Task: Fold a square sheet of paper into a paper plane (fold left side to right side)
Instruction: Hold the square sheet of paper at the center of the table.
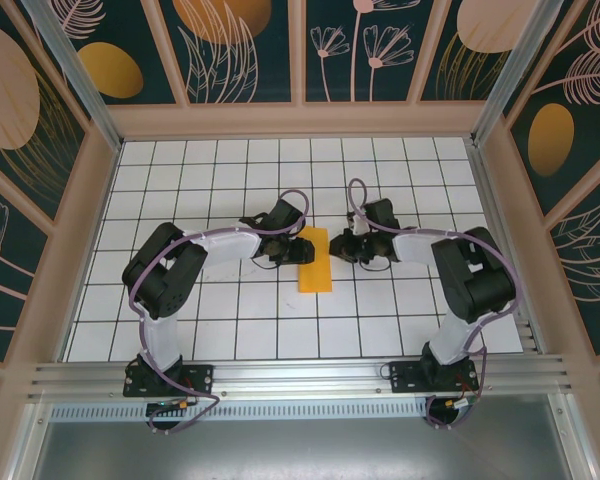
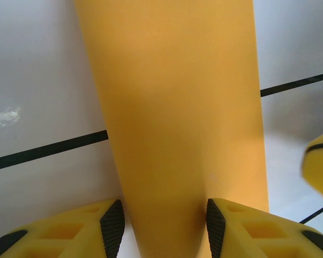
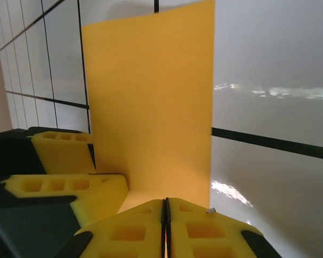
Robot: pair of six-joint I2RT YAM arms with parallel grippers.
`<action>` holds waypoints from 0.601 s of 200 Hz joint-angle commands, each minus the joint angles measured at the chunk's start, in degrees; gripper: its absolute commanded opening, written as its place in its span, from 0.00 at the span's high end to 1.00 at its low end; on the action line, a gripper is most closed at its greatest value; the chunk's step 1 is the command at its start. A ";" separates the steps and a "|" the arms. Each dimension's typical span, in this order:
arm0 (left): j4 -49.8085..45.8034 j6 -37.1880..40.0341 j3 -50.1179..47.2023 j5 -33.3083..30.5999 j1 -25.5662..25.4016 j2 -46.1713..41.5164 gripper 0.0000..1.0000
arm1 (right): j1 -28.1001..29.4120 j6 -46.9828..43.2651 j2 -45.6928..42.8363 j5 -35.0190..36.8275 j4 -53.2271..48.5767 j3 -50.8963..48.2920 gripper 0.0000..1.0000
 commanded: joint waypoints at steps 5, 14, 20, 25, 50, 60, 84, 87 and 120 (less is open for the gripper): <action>-0.56 0.63 -0.90 0.34 -1.24 4.65 0.51 | 1.53 1.14 2.46 -0.85 1.73 2.72 0.88; -0.60 0.62 -0.89 0.30 -1.22 4.63 0.51 | 1.86 1.14 2.99 -0.59 1.43 3.12 0.88; -0.60 0.68 -0.89 0.28 -1.31 4.64 0.51 | 2.04 1.16 3.33 -0.34 1.33 3.25 0.88; -0.60 0.63 -0.89 0.34 -1.31 4.61 0.52 | 2.17 1.08 3.50 -0.25 1.32 3.37 0.88; -0.60 0.65 -0.89 0.26 -1.24 4.73 0.51 | 2.70 0.55 4.79 0.61 -0.09 4.05 0.89; -0.60 0.67 -0.89 0.19 -1.27 4.73 0.51 | 2.87 0.28 5.28 1.15 -0.90 4.38 0.89; -0.60 0.66 -0.88 0.21 -1.28 4.73 0.51 | 2.90 -0.63 6.29 3.19 -3.81 5.06 0.89; -0.60 0.68 -0.84 0.20 -1.30 4.73 0.51 | 2.88 -0.75 6.40 3.38 -4.20 5.15 0.89; -1.09 0.68 -0.73 -0.82 -1.32 3.92 0.52 | 2.92 -1.98 8.59 5.47 -7.48 5.79 0.91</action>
